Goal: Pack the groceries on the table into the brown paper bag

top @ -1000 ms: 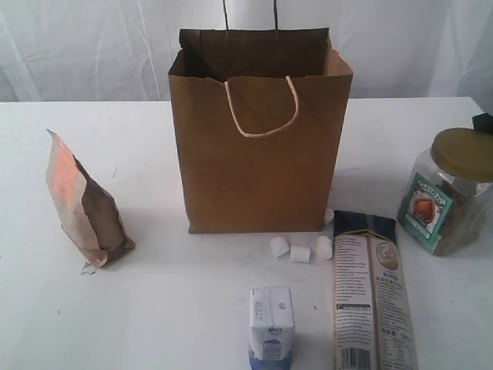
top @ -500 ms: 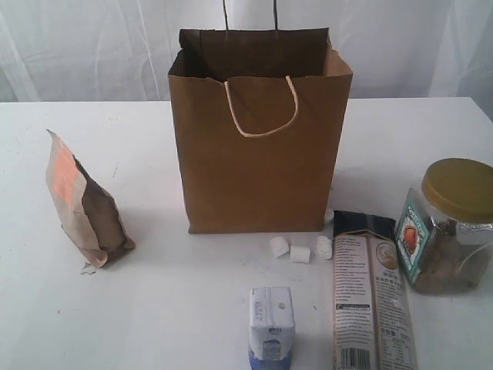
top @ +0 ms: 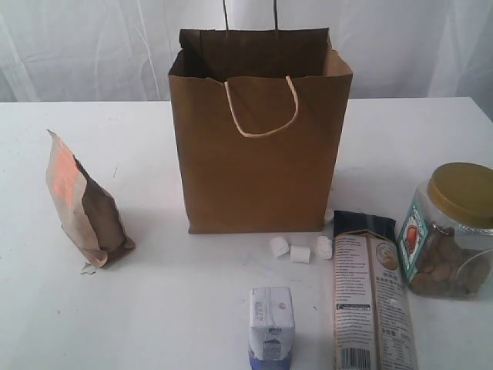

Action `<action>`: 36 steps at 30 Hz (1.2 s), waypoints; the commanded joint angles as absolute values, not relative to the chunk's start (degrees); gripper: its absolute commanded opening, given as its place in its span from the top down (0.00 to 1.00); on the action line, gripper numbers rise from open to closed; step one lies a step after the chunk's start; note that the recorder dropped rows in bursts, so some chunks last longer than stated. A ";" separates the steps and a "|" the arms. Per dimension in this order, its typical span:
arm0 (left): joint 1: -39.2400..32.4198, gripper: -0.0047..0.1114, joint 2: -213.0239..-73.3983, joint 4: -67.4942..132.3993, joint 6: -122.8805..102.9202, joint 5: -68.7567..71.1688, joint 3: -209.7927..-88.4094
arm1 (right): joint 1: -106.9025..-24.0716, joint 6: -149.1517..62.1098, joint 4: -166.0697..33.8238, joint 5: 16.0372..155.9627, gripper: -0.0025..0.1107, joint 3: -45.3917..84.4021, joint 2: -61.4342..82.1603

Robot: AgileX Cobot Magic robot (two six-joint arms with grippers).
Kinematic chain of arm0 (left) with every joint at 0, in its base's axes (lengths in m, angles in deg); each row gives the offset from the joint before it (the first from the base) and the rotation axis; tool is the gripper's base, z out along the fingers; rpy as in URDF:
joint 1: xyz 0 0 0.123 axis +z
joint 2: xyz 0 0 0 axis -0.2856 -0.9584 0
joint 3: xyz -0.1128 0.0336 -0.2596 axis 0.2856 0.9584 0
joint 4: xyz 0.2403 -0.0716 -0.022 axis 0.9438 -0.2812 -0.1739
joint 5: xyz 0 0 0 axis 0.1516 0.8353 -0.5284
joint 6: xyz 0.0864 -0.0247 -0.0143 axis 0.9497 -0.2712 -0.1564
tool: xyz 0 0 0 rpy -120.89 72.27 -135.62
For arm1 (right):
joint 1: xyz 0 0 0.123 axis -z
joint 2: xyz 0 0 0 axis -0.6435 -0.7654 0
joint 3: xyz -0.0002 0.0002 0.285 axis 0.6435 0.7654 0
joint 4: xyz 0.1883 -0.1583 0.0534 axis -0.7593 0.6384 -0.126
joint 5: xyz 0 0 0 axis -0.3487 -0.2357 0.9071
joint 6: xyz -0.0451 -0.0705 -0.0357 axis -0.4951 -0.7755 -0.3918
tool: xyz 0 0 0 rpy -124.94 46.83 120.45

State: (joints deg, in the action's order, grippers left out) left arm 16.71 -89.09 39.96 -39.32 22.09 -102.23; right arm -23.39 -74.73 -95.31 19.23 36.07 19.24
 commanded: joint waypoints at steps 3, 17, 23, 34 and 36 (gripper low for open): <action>16.43 0.96 -88.79 39.76 -39.42 21.89 -102.16 | -31.36 -90.70 -100.99 34.42 0.98 55.52 24.76; 16.43 0.96 -88.79 39.76 -39.42 21.89 -102.16 | -42.48 -120.30 -121.69 69.91 0.98 57.04 -0.36; 16.43 0.96 -88.79 39.76 -39.42 21.89 -102.16 | -45.20 -126.63 -131.20 84.37 0.98 50.43 -11.55; 16.43 0.96 -88.79 39.76 -39.42 21.89 -102.16 | -45.09 -116.68 -129.68 70.84 0.98 44.45 -9.52; 16.43 0.96 -88.79 39.76 -39.42 21.89 -102.16 | -45.08 -110.20 -126.28 70.59 0.98 45.18 -4.44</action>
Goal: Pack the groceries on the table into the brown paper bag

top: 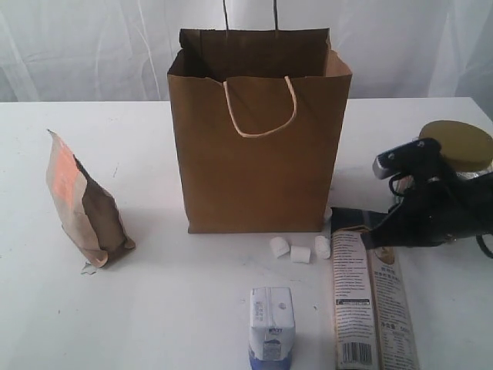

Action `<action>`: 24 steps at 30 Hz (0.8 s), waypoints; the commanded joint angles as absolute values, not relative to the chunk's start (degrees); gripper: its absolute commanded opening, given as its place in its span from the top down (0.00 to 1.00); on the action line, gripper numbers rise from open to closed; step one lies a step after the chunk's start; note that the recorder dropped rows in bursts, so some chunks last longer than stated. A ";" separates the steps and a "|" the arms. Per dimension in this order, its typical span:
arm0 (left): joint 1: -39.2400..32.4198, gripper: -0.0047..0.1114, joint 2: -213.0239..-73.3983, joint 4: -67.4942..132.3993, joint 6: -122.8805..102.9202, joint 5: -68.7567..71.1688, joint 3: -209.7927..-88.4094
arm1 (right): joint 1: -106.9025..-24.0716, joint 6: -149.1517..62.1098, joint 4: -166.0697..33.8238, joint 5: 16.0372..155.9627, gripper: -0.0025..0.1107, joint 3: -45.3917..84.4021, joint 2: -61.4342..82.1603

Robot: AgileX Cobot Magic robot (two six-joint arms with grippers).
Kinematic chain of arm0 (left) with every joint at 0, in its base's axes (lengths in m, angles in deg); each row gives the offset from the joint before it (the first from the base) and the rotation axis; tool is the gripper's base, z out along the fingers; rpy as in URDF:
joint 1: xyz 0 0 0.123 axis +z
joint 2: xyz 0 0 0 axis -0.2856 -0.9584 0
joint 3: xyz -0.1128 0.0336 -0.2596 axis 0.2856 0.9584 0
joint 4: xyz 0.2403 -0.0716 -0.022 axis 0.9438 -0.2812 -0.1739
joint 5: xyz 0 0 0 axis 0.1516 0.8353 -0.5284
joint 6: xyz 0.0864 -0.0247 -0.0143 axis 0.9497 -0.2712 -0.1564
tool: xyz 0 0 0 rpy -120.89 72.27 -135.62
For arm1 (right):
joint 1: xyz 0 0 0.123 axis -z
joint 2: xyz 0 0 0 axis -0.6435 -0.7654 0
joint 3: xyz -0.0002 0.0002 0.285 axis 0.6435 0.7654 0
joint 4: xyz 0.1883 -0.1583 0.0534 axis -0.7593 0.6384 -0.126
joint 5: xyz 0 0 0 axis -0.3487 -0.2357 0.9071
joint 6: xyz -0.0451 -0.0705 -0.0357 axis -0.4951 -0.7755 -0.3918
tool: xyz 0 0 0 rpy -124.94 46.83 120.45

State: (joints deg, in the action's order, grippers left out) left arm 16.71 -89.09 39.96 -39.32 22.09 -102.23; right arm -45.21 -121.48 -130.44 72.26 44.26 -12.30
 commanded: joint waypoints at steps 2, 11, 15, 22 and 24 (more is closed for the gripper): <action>16.43 0.96 -88.79 39.76 -39.42 21.89 -102.16 | -45.08 -105.42 -122.73 69.29 0.98 45.19 0.23; 16.43 0.96 -88.79 39.76 -39.42 21.89 -102.16 | -41.16 -43.71 -50.64 64.96 0.98 50.24 14.91; 16.43 0.96 -88.79 39.76 -39.42 22.53 -102.16 | -38.38 -17.39 -29.77 60.37 0.98 53.07 16.95; 16.43 0.96 -88.79 42.34 -39.42 21.71 -102.16 | -31.56 -2.47 -18.39 82.66 0.98 57.61 10.44; 16.43 0.96 -88.79 45.52 -39.42 21.32 -102.16 | -29.09 -1.05 -19.41 87.73 0.98 56.43 5.71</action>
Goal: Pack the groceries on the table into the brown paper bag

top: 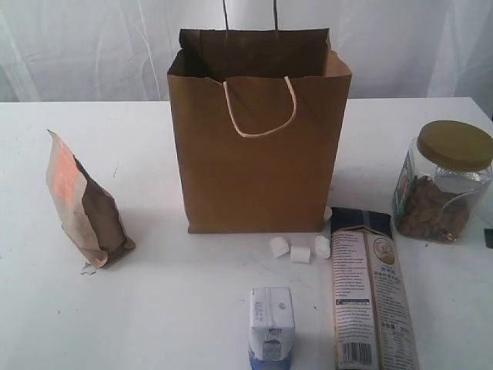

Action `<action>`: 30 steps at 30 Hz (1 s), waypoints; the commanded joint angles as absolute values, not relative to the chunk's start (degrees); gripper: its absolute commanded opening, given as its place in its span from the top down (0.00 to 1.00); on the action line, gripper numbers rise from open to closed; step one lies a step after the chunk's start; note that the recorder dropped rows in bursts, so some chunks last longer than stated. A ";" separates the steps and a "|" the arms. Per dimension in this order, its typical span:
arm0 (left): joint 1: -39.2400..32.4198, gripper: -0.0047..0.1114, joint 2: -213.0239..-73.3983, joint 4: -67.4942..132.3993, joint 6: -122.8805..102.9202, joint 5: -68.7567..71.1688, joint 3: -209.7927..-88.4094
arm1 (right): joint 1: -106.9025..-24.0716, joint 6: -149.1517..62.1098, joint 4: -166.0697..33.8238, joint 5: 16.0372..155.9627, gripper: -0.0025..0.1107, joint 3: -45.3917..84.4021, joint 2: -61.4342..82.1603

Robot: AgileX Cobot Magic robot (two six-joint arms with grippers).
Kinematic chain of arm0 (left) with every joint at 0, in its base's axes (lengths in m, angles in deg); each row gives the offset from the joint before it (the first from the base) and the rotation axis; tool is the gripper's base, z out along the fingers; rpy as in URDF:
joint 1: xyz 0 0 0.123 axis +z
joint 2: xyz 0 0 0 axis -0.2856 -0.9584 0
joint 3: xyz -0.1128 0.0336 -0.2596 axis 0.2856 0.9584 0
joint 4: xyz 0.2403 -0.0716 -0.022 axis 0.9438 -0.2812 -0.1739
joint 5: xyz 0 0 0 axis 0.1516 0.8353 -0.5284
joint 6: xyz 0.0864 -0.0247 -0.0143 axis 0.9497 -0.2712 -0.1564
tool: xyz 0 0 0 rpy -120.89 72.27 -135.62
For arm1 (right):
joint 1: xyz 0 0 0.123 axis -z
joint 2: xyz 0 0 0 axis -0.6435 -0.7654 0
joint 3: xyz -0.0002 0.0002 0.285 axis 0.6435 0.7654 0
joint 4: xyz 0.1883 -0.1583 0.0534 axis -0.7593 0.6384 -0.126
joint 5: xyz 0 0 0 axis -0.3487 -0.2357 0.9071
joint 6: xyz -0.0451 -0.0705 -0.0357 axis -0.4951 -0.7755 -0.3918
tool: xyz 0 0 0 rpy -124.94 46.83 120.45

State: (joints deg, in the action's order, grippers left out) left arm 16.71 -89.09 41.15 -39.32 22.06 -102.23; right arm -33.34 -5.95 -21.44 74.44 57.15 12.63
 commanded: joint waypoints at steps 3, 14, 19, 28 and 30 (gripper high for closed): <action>16.43 0.96 -88.79 47.73 -39.42 21.32 -102.16 | -26.55 -0.15 -21.22 91.82 0.98 54.52 0.03; 16.43 0.96 -88.79 47.71 -39.42 21.43 -102.16 | -25.71 13.03 -5.17 122.04 0.98 54.40 -7.05; 16.43 0.96 -88.79 47.71 -39.42 21.65 -102.16 | -25.71 27.75 10.34 121.51 0.98 54.48 -1.72; 16.43 0.96 -88.79 41.63 -40.68 19.79 -102.16 | -25.71 36.83 13.21 96.78 0.98 54.48 15.94; 16.43 0.96 -88.79 36.90 -40.97 14.49 -102.16 | -25.56 40.75 13.21 83.98 0.98 54.16 16.00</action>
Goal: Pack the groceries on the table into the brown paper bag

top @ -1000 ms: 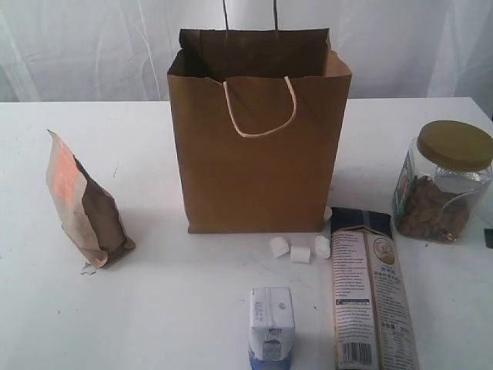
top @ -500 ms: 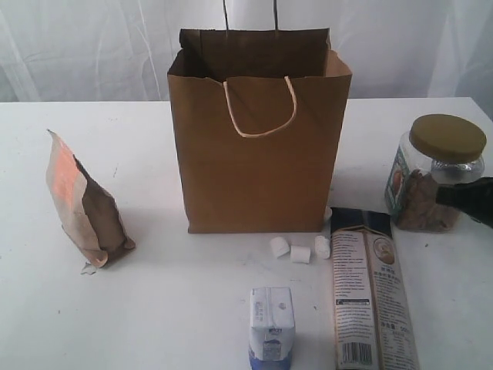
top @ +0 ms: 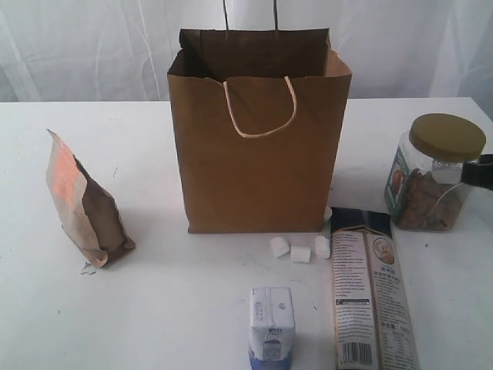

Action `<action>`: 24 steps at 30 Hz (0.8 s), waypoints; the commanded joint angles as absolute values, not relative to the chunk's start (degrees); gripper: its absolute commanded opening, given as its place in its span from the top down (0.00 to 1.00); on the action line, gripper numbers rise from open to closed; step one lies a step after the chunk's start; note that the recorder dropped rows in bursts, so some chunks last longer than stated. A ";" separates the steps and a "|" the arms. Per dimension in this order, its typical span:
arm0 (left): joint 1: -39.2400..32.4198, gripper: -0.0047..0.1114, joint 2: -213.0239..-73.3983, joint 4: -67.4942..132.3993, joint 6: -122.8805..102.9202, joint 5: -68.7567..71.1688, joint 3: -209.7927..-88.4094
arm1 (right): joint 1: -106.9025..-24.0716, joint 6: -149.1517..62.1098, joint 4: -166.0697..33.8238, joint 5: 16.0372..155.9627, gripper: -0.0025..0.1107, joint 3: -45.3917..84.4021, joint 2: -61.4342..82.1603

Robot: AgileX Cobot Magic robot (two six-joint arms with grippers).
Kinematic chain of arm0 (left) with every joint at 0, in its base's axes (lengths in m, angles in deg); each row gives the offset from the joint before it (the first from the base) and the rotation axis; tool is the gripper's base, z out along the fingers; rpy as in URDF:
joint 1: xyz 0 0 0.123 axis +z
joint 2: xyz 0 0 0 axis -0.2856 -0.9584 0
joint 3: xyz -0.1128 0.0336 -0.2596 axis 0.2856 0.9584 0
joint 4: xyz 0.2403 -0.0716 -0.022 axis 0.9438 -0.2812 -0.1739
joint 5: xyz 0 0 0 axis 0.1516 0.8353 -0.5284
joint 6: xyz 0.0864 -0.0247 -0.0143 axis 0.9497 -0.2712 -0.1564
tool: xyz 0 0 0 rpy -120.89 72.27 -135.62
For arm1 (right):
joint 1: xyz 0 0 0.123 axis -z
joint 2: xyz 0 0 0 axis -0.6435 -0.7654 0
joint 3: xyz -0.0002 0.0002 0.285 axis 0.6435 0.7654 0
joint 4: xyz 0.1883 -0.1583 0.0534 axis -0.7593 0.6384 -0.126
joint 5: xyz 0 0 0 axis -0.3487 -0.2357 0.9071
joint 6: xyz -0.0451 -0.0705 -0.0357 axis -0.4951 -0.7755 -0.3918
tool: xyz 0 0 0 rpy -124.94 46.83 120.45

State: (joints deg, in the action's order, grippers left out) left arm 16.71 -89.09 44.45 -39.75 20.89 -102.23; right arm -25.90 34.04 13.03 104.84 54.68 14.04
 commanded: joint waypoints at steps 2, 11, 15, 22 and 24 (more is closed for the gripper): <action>16.43 0.96 -88.79 36.08 -40.97 5.93 -102.16 | -23.50 39.49 13.53 79.86 0.98 52.96 13.88; 16.43 0.96 -88.79 36.35 -39.72 -6.97 -102.16 | -15.39 60.64 26.05 111.97 0.98 44.56 -1.50; 16.43 0.96 -88.79 36.35 -37.91 8.19 -102.16 | -15.38 60.74 33.82 114.41 0.98 44.49 -1.81; 16.43 0.96 -88.79 36.09 -35.01 19.70 -102.16 | -15.38 60.88 23.25 96.08 0.98 40.12 -0.73; 16.43 0.96 -88.79 36.09 -35.01 19.70 -102.16 | -13.94 59.14 19.61 98.76 0.98 36.47 -2.90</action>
